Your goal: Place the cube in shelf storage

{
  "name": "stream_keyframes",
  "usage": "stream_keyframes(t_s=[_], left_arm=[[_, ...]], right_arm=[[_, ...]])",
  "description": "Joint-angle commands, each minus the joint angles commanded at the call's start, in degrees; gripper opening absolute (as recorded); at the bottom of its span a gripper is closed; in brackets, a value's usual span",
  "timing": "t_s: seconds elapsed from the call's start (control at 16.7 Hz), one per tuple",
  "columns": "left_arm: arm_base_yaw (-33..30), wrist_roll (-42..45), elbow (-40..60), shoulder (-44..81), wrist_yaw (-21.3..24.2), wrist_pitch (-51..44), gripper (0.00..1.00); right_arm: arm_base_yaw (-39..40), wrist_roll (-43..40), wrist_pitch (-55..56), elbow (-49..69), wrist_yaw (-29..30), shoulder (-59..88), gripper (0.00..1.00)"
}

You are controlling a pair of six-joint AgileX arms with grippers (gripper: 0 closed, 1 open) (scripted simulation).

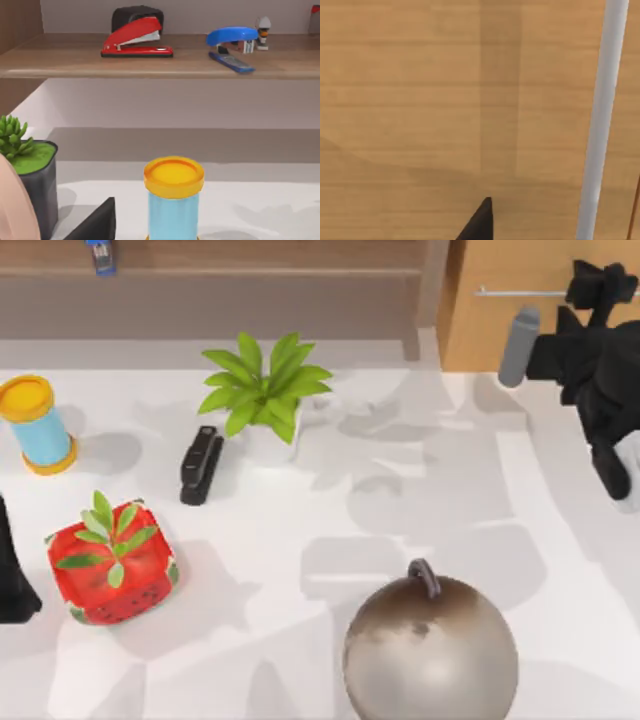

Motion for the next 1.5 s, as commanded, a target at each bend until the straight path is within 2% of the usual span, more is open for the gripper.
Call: stream_keyframes(t_s=[0.36,0.42,1.02,1.5], left_arm=[[0.0,0.0,0.0,0.0,0.0,0.0,1.00],[0.0,0.0,0.0,0.0,0.0,0.0,1.00],[0.0,0.0,0.0,0.0,0.0,0.0,1.00],[0.0,0.0,0.0,0.0,0.0,0.0,1.00]], right_arm=[[0.0,0.0,0.0,0.0,0.0,0.0,0.02],[0.0,0.0,0.0,0.0,0.0,0.0,0.00],[0.4,0.2,0.4,-1.0,0.0,-0.4,0.00],[2.2,0.3,8.9,-16.3,2.0,-7.0,0.00]])
